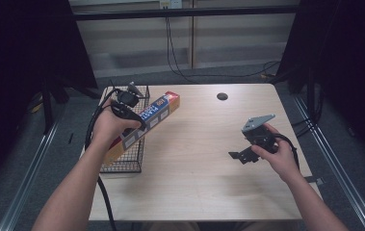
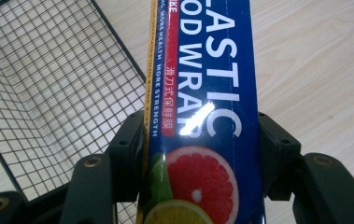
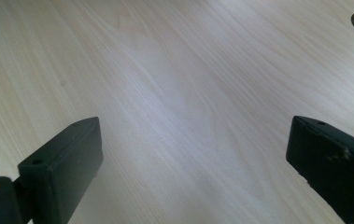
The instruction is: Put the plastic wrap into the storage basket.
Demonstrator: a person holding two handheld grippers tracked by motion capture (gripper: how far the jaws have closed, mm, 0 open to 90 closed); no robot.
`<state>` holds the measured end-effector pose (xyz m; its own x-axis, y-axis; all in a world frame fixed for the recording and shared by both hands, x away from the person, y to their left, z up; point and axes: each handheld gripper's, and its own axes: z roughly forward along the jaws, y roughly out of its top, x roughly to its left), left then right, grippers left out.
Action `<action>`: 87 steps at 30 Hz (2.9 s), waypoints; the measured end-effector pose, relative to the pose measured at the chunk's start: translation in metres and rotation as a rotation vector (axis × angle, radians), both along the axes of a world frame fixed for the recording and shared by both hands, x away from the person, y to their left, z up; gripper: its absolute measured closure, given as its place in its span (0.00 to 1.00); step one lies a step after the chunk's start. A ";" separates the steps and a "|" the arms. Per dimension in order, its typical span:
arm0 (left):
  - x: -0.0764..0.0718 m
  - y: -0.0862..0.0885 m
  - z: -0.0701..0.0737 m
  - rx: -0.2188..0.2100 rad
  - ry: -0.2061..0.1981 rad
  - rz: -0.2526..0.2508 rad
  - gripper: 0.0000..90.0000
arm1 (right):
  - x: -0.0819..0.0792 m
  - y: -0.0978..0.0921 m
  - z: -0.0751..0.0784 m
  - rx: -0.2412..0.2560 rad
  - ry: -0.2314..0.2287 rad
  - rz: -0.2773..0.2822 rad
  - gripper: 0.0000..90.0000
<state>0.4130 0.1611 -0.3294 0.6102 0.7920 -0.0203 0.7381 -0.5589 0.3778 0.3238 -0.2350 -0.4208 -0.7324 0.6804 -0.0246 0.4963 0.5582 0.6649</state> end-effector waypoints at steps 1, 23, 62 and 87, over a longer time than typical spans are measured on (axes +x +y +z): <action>0.000 0.001 0.001 0.010 -0.005 0.003 0.49 | 0.000 0.000 -0.001 0.006 0.000 -0.005 0.04; -0.001 0.029 0.004 0.027 0.019 0.130 0.49 | -0.001 -0.010 -0.003 0.005 -0.001 -0.037 0.04; 0.003 0.058 0.001 0.060 -0.004 0.380 0.49 | -0.001 -0.016 -0.008 0.029 0.005 -0.036 0.04; 0.002 0.068 -0.016 0.047 0.007 0.494 0.49 | -0.001 -0.015 -0.008 0.058 0.006 -0.025 0.04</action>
